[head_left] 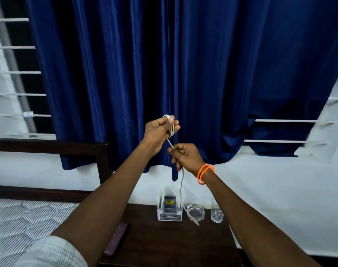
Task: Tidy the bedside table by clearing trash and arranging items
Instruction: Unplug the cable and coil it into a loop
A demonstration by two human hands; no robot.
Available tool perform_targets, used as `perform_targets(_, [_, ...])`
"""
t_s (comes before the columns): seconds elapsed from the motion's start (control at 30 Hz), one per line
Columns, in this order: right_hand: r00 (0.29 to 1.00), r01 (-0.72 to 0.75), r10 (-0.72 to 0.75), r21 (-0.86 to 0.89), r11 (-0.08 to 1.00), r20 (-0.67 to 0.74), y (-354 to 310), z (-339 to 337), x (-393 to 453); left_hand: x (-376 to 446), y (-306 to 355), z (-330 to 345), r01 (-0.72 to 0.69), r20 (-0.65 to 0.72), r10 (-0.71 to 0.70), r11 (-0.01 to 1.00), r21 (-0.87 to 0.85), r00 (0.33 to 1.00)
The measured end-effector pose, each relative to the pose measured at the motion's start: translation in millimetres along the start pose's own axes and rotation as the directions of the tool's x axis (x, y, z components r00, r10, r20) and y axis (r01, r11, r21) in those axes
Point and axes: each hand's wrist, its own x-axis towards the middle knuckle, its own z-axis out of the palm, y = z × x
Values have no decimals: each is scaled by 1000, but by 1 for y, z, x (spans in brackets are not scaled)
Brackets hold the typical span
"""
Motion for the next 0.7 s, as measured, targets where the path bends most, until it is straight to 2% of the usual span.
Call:
perform_targets(0.07, [1000,29,-29,-83,996,-2,-5,-4,-1,1,-5,-6,-85,-11,89,972,220,996])
perform_targets(0.2, [996,80,-89,-232,969,-27,-15,-17,0,2,-10,-21,-168,53,168,805,568,984])
perform_targets(0.33, [987,156,-162,-391,907,18,-24,-36,4,-1,-12,-28,-187,151,110,648,738,982])
perform_targets(0.43, [972,223,-226,-555,801,65,-33,-48,12,-2,-17,-32,-231,236,62,541,809,970])
perform_targets(0.57, [953,297,-262,-622,724,151,-50,-64,28,-10,-18,-30,-192,258,-40,563,804,965])
perform_targets(0.7, [924,377,-316,-631,678,213,-62,-75,37,-14,-16,-25,-5,254,-202,773,635,946])
